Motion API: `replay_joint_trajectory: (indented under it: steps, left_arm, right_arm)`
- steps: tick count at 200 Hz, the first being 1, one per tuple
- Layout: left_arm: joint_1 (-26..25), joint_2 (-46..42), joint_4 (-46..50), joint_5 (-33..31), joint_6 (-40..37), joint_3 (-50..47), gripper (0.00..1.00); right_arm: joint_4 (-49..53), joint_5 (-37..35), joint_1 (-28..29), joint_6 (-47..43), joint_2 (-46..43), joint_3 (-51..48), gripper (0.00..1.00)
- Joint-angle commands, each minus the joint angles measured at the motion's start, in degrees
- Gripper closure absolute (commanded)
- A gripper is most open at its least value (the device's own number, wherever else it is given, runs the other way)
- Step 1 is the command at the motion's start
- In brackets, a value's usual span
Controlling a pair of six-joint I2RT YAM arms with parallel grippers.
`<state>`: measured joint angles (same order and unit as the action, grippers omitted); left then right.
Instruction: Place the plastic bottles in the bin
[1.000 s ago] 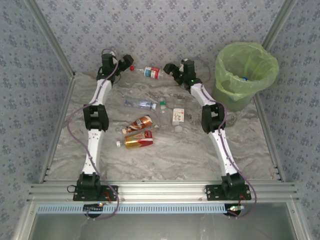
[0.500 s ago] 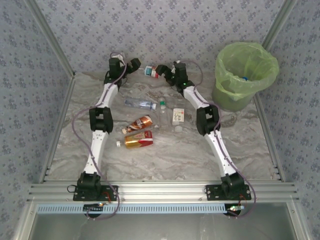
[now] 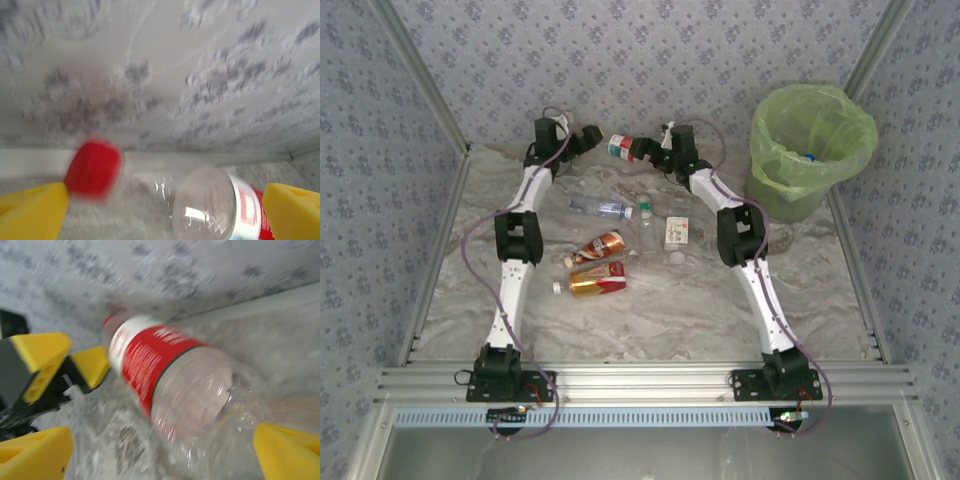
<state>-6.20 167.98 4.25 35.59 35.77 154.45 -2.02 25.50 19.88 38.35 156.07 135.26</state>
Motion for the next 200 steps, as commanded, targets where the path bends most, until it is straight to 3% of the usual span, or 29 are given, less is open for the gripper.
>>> replay_joint_trajectory:
  steps: [1, 41, 62, 87, 122, 153, 200]
  left_arm:
    - [-2.88, -10.66, -3.24, 7.5, -0.89, -13.21, 0.01]
    - [-2.57, -27.79, -20.44, 3.72, 0.5, -46.56, 0.01]
    - [-2.49, -32.86, -24.61, 2.83, 1.67, -57.61, 0.01]
    - [-2.13, -38.0, -23.81, -4.16, 3.08, -66.27, 0.01]
    - [-4.95, -39.59, -0.98, -15.83, -5.39, -60.59, 0.01]
    - [-8.11, -38.49, 8.96, -25.32, -8.98, -54.3, 0.01]
    - [-11.43, -26.73, 26.0, -35.83, -13.1, -30.99, 0.01]
  right_arm:
    - [-4.54, 3.09, 3.75, -5.37, -9.99, -9.38, 0.05]
    - [-6.95, 3.53, 3.77, -6.21, -18.89, -22.97, 0.05]
    - [-7.28, 3.32, 4.37, -8.57, -23.25, -28.38, 0.05]
    - [-4.97, 0.39, 4.81, -11.39, -26.72, -31.94, 0.05]
    - [-2.6, -4.36, 4.73, -12.77, -29.2, -34.18, 0.04]
    - [3.92, -8.34, 4.67, -11.66, -25.98, -28.32, 0.05]
    - [2.04, -8.96, 5.23, -10.78, -27.31, -30.34, 0.05]
